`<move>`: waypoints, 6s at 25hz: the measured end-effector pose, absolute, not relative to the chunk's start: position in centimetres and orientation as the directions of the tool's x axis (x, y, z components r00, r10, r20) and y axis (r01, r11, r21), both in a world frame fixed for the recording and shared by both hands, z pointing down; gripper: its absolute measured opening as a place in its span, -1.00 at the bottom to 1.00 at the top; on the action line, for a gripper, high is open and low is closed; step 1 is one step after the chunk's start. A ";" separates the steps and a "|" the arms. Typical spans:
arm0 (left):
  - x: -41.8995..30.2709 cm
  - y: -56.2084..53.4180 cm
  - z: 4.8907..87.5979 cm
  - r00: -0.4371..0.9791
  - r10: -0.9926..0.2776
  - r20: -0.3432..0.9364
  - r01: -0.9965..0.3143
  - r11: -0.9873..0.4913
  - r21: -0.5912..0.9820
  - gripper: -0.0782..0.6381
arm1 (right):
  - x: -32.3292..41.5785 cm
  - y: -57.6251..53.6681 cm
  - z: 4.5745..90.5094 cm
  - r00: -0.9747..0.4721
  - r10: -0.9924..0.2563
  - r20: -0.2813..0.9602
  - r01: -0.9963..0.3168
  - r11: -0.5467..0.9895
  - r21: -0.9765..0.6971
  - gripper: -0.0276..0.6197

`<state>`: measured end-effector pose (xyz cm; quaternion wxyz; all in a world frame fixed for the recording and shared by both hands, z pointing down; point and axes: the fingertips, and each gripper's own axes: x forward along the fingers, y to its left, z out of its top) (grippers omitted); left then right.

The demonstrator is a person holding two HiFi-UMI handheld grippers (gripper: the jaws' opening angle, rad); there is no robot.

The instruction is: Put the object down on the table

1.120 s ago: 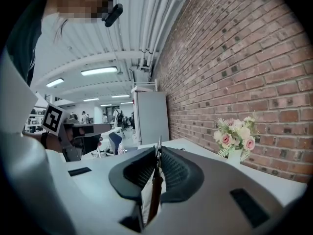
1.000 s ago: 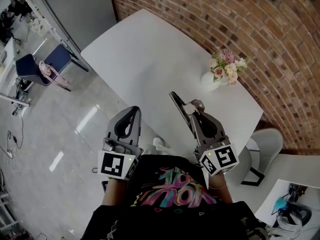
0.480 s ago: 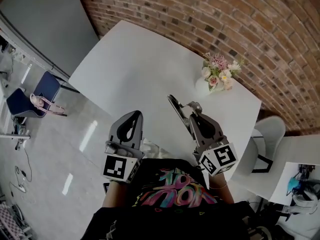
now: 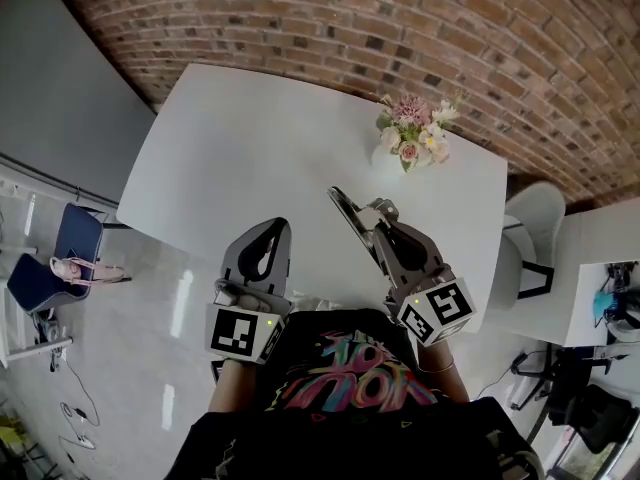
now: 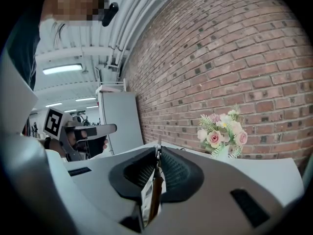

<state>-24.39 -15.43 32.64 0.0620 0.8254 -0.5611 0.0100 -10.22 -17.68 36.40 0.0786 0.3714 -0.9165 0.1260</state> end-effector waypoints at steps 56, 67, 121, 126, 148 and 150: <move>-19.7 -18.3 41.5 0.452 -0.859 0.239 -0.891 -0.425 0.157 -0.71 | -8.2 -18.5 51.3 -0.705 -0.529 0.473 -0.700 0.630 -0.338 -0.75; -19.4 -17.5 44.2 0.458 -0.840 0.292 -0.888 -0.422 0.180 -0.71 | -7.7 -17.2 56.9 -0.700 -0.487 0.523 -0.705 0.591 -0.393 -0.75; -14.8 -18.7 41.5 0.523 -0.821 0.230 -0.852 -0.501 0.148 -0.71 | -3.6 -19.0 52.8 -0.724 -0.649 0.235 -0.642 0.509 -0.573 -0.52; -14.4 -19.0 39.2 0.525 -0.831 0.183 -0.851 -0.509 0.125 -0.71 | -3.1 -19.4 48.1 -0.731 -0.656 0.188 -0.647 0.579 -0.496 -0.53; -14.9 -18.1 30.5 0.542 -0.840 0.015 -0.840 -0.541 0.050 -0.71 | -0.9 -19.7 31.4 -0.696 -0.715 0.069 -0.718 0.694 -0.050 -0.85; -15.0 -18.1 30.2 0.542 -0.840 0.011 -0.840 -0.541 0.040 -0.71 | -0.5 -19.6 31.9 -0.682 -0.725 0.096 -0.731 0.682 -0.036 -0.86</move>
